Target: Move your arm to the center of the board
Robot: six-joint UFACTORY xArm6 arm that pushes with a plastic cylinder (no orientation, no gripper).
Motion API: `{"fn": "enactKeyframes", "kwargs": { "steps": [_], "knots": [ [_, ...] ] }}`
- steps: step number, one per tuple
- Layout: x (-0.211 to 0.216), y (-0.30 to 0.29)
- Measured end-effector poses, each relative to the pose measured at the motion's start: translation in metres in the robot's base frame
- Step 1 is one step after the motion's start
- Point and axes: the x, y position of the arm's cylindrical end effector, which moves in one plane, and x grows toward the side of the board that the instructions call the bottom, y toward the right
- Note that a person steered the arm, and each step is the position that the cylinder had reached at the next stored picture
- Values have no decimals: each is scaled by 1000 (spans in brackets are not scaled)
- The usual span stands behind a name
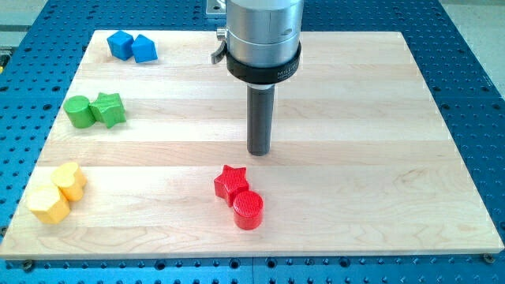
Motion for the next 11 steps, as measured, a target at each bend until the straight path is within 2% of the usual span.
{"fn": "enactKeyframes", "kwargs": {
  "steps": [6, 7, 8, 9, 11],
  "knots": [
    [-11, 0],
    [-31, -3],
    [-89, -21],
    [-109, -32],
    [-111, -32]
  ]
}}
